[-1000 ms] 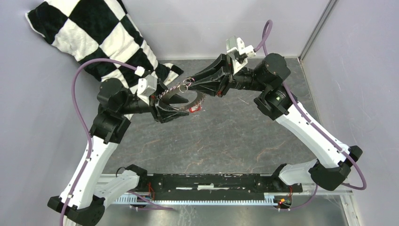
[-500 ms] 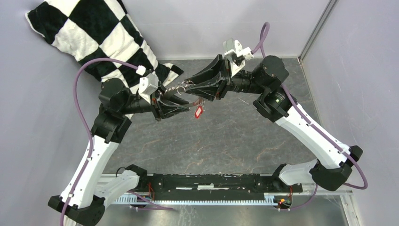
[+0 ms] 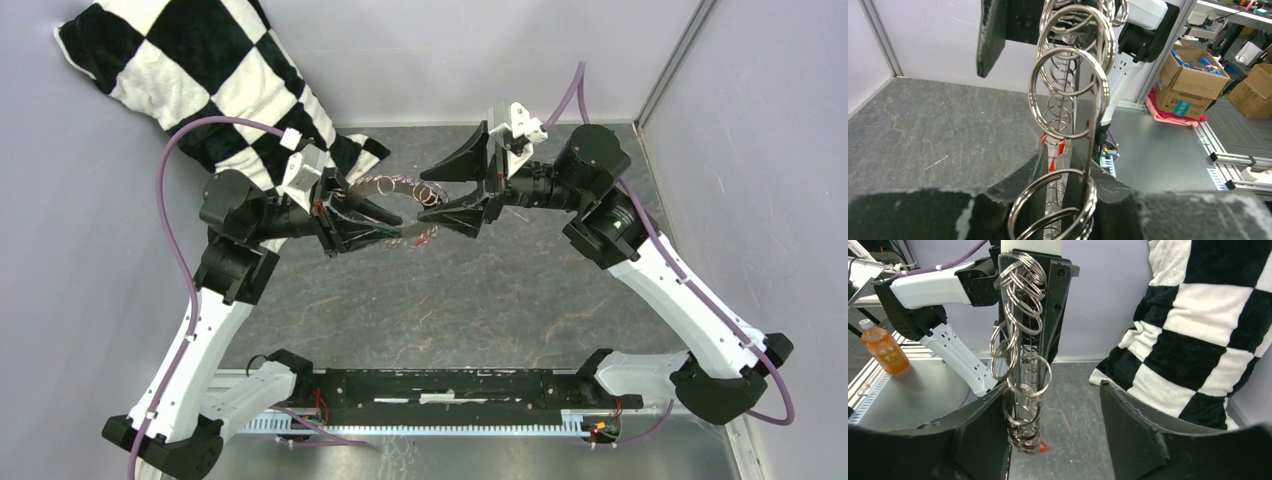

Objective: Put the keys on the keyring

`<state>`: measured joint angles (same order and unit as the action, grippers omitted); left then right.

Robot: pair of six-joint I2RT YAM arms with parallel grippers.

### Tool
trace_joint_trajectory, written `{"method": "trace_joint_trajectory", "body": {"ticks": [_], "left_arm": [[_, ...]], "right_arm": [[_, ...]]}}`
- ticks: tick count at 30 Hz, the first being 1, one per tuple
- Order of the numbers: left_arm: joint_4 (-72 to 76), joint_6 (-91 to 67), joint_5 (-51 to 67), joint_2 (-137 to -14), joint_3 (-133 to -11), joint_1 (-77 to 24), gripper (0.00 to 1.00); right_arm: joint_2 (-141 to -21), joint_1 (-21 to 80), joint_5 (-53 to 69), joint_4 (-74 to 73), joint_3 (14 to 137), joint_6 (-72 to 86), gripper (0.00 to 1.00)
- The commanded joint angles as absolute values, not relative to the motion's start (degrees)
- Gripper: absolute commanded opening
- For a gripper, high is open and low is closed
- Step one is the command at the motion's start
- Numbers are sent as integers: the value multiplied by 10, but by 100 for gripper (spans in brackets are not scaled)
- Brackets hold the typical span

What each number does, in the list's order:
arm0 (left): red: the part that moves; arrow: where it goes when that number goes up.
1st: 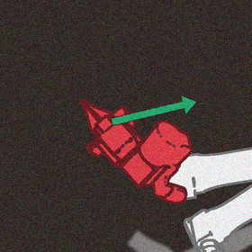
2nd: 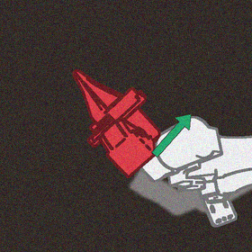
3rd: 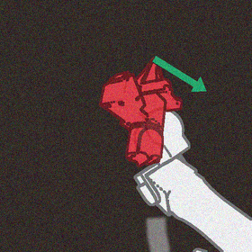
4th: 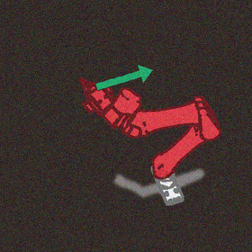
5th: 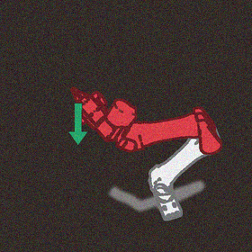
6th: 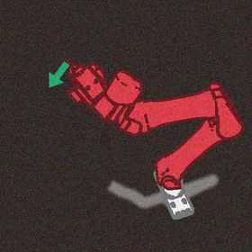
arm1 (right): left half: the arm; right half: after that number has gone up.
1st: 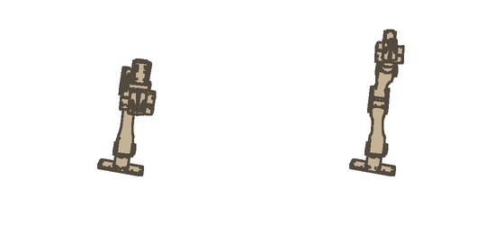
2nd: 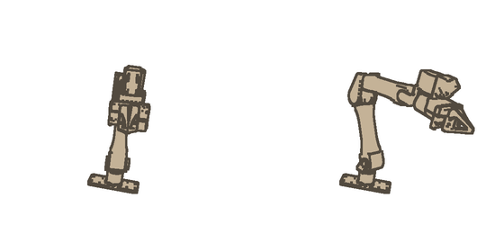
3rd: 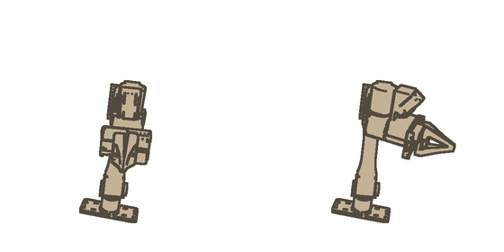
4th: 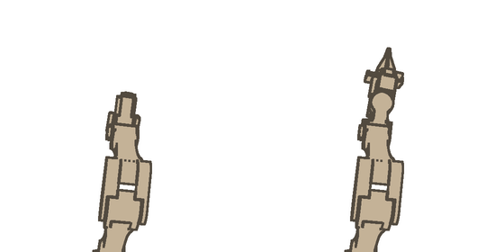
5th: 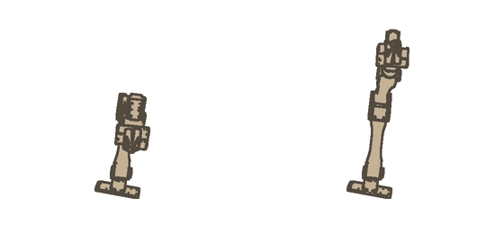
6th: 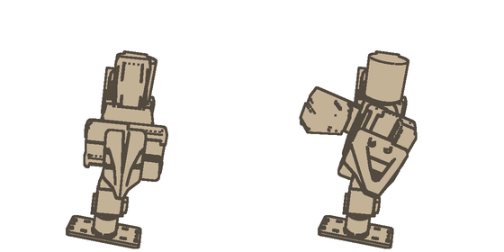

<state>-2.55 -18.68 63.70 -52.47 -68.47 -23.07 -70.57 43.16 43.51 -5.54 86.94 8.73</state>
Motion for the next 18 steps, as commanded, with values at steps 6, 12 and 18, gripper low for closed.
{"method": "trace_joint_trajectory", "body": {"ticks": [6,12,18], "left_arm": [[31,-262,660,-520,-684,-231,2],[-45,-182,648,-521,-696,-231,2],[-30,-213,668,-522,-687,-231,2]], "right_arm": [[-686,409,468,-45,881,113,16],[-699,409,510,-6,878,177,1],[-695,409,531,57,841,234,21]]}}
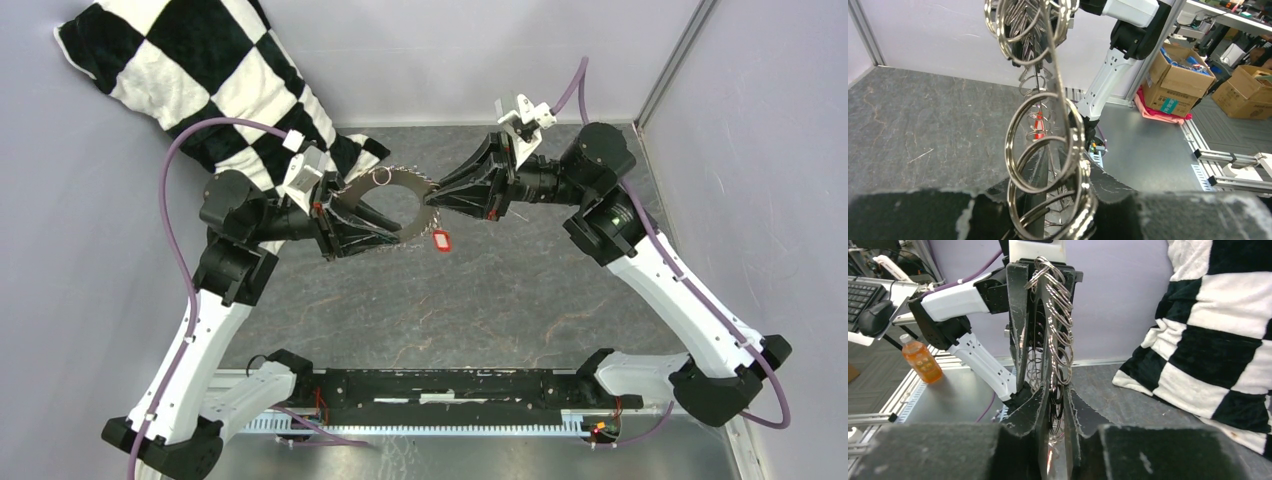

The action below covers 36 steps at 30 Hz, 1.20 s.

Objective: Put the keys on the keyring

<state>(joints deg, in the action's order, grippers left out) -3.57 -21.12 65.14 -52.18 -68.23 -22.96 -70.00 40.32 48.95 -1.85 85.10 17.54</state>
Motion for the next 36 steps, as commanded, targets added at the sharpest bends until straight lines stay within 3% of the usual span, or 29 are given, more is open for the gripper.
{"method": "trace_joint_trajectory", "body": {"ticks": [1,4,7,13,14,16,17,21,23,26,30,36], "left_arm": [[-21,-224,676,-523,-685,-231,2],[-3,-250,697,-527,-680,-231,2],[-3,-263,702,-532,-683,-231,2],[-46,-215,691,-535,-700,-230,3],[-83,-183,671,-536,-708,-230,16],[-175,-80,593,-539,-727,-230,64],[-208,-32,546,-538,-732,-230,75],[-239,95,293,-528,-714,-229,98],[-218,132,168,-517,-701,-229,100],[-159,200,83,-473,-671,-229,100],[-128,257,146,-419,-649,-230,100],[-267,470,513,-361,-603,-230,100]], "right_arm": [[-696,409,533,60,838,240,29],[-703,409,541,99,829,267,31],[-713,409,556,116,836,283,1],[-694,409,548,122,815,320,1],[-695,409,540,102,817,325,1],[-695,409,511,51,821,325,1],[-693,409,497,35,817,330,1],[-688,409,432,-62,827,308,1],[-691,409,402,-106,835,297,1],[-691,409,352,-135,829,297,1],[-693,408,308,-113,803,333,1],[-707,406,282,-61,779,418,1]]}}
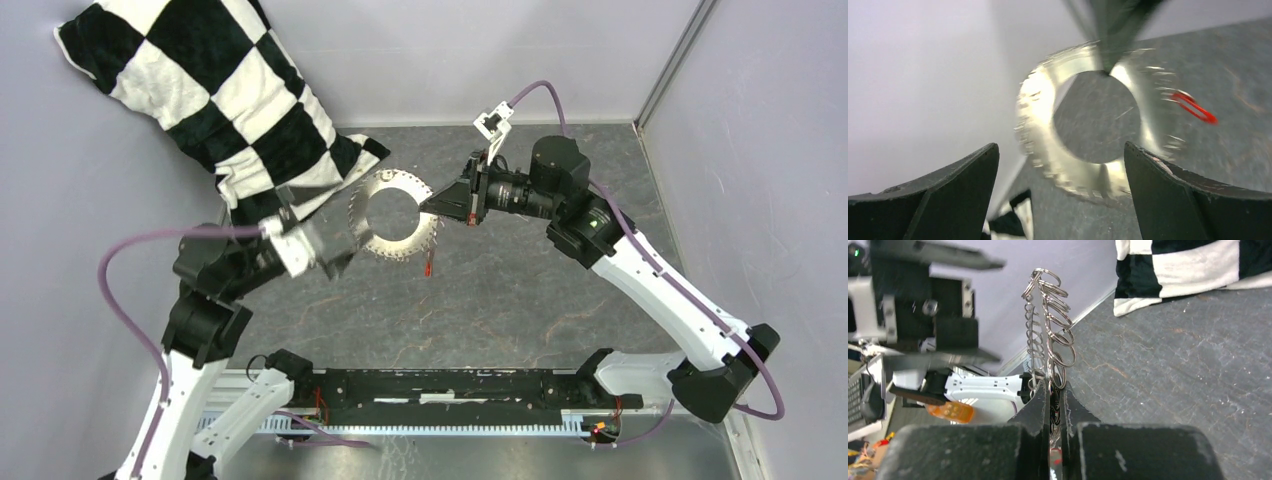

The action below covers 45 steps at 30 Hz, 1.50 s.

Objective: Put the keys on the keyring

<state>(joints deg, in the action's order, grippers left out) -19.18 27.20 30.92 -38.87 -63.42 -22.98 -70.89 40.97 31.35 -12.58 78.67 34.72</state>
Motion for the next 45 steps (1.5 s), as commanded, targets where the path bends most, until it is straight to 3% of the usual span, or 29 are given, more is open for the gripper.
{"method": "trace_joint_trajectory", "body": {"ticks": [1,7,13,20,22,26,32,41,43,45], "left_arm": [[-279,511,532,-355,-584,-230,100],[-356,774,562,-358,-566,-232,100],[-353,1083,558,-310,-469,-232,100],[-321,1239,524,-275,-374,-231,100],[-273,1255,515,-272,-340,-232,100],[-3,1228,502,-275,-245,-235,100],[146,1224,495,-315,-228,-261,99],[135,1264,510,-312,-232,-283,99],[134,1263,491,-324,-240,-284,96],[128,1263,468,-339,-253,-287,86]], "right_arm": [[-707,406,271,-56,771,428,1],[-697,398,209,-14,703,497,1],[-694,386,186,95,612,625,1],[-707,384,191,164,577,705,1],[-708,384,198,179,565,723,0],[-698,386,200,181,544,735,0],[-693,387,199,189,532,744,1],[-692,387,200,220,518,766,0],[-691,390,198,219,519,767,0],[-691,392,200,219,516,767,1]]}}
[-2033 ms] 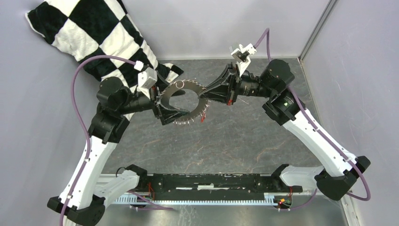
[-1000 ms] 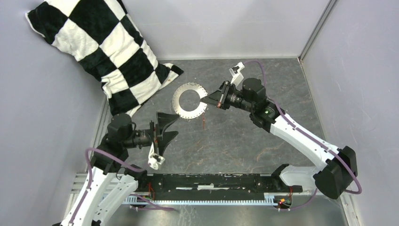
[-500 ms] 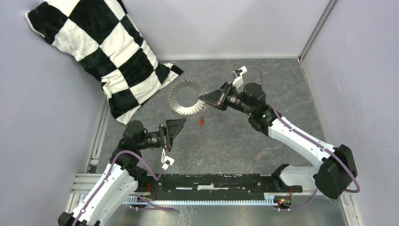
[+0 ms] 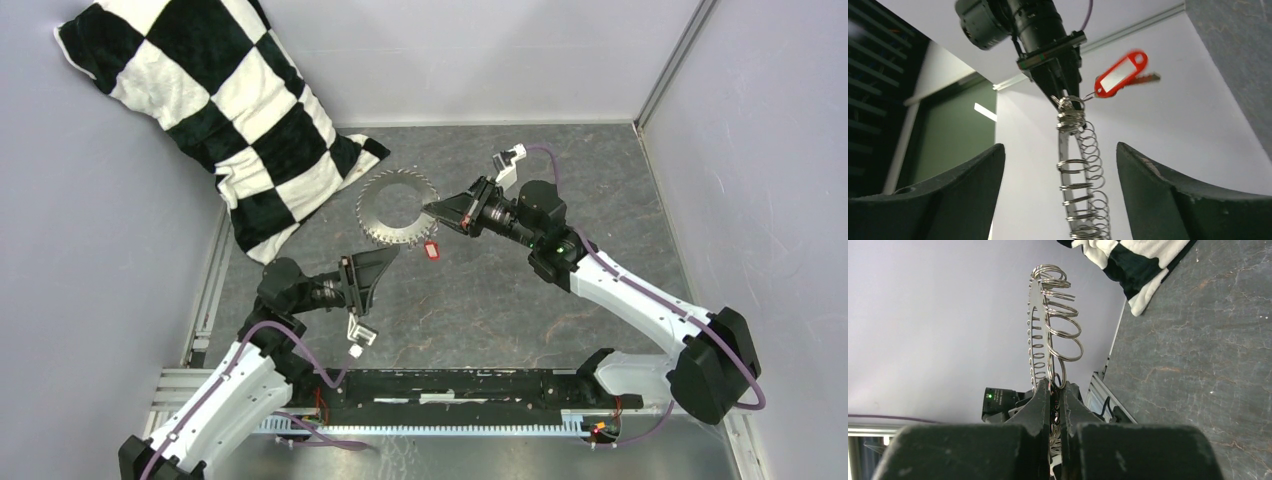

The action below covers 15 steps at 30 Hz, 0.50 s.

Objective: Put the keys on the keyring

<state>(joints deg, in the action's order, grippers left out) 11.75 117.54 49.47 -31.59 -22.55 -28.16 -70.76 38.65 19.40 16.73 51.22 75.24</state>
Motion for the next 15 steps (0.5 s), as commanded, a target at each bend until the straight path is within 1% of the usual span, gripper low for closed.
{"method": "trace_joint_trajectory", "body": {"ticks": [1,2,4,6,8,10,11,14,15], "left_arm": [[122,1265,456,-348,-263,-289,77],[120,1269,444,-358,-270,-290,71],[133,1271,430,-374,-279,-294,64],[148,1271,419,-387,-286,-301,59],[149,1271,411,-394,-293,-307,57],[149,1273,401,-400,-298,-311,50],[149,1274,396,-401,-299,-314,43],[149,1264,383,-403,-304,-319,12],[148,1255,382,-403,-306,-321,4]], "right_arm": [[-690,393,200,219,515,769,0],[-690,395,199,219,514,769,1],[-689,398,195,218,510,768,1],[-690,399,195,218,508,769,1],[-692,402,194,222,507,770,0],[-693,403,195,227,508,770,1],[-695,403,196,228,510,769,0],[-692,404,199,229,506,764,0],[-690,404,200,229,504,761,1]]}}
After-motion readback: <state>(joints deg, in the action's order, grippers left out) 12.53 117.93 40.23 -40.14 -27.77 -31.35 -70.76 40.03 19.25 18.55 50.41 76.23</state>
